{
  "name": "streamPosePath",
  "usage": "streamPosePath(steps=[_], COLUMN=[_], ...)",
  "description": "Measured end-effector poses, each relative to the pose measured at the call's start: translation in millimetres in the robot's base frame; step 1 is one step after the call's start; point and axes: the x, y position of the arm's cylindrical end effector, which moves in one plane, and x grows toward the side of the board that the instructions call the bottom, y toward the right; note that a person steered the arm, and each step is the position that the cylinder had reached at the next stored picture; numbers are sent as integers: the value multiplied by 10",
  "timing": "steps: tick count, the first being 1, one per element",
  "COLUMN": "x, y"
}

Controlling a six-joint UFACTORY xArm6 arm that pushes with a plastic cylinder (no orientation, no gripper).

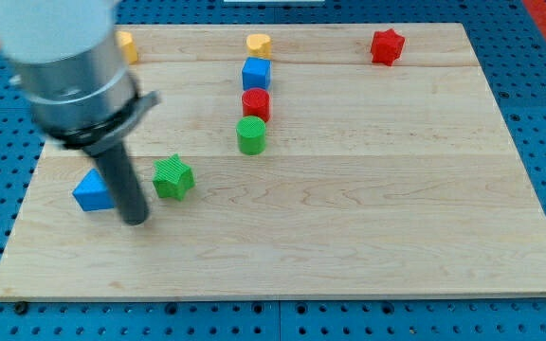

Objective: Move the green star towards the green circle

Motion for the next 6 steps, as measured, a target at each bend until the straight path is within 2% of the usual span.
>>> streamPosePath(steps=[3,4,5,6], x=[-577,-585,-310,-607], y=[160,318,318,423])
